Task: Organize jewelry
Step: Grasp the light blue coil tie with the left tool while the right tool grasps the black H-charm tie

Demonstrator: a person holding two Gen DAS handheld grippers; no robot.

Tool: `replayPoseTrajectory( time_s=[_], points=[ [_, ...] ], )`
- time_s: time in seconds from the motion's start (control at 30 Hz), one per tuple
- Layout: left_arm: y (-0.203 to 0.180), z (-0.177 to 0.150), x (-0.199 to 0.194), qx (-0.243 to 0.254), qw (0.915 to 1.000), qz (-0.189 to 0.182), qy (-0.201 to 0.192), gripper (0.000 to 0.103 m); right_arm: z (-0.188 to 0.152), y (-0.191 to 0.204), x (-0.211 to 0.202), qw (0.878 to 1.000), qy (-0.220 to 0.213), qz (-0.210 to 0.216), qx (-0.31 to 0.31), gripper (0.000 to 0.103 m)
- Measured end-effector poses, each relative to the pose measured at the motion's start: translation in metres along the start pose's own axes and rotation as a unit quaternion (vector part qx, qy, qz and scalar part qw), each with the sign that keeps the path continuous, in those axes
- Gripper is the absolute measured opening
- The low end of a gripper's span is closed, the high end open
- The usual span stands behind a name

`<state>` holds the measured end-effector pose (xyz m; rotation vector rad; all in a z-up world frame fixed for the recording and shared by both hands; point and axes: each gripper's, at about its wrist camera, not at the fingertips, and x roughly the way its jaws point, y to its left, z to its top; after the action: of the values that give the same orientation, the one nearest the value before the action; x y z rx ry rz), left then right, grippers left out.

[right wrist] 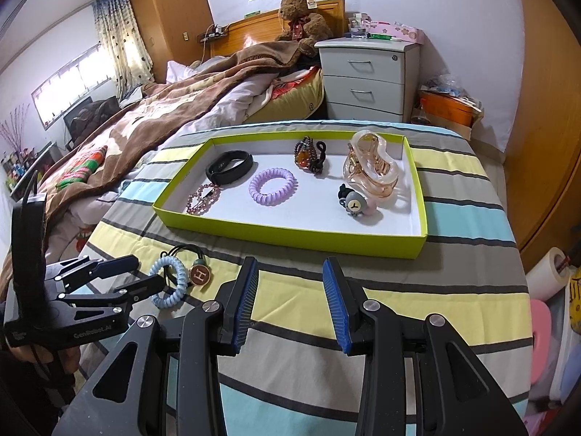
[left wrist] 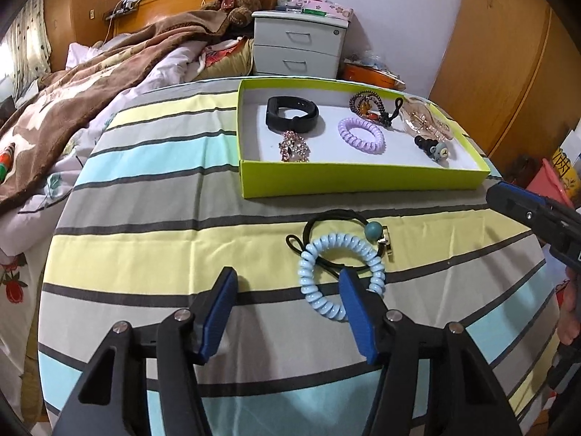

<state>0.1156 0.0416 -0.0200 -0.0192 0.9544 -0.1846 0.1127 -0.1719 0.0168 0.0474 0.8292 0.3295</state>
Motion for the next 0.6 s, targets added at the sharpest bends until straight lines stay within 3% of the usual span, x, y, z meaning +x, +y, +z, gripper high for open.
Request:
replayPoseTrajectory(
  time_s=[0.1,0.17,0.23,0.6],
  points=[
    [-0.006,-0.001,0.002,0.03,0.9989,0.035,-0.007,0.041,0.0,0.002,0.0,1.0,0.0,0.001,-0.002,0.038],
    [-0.008,-0.001,0.001,0.036,0.9985,0.04,-0.008,0.034,-0.001,0.003,0.0,1.0,0.001,0.0,-0.003,0.038],
    [-0.005,0.0,0.0,0.032,0.9988,0.036,-0.007,0.014,0.0,0.003,0.0,1.0,0.003,0.0,-0.003,0.038],
    [0.017,-0.003,-0.023,-0.008,0.9992,0.017,-0.036,0.01,0.001,0.018,0.004,1.0,0.007,0.003,-0.017,0.038]
  ],
)
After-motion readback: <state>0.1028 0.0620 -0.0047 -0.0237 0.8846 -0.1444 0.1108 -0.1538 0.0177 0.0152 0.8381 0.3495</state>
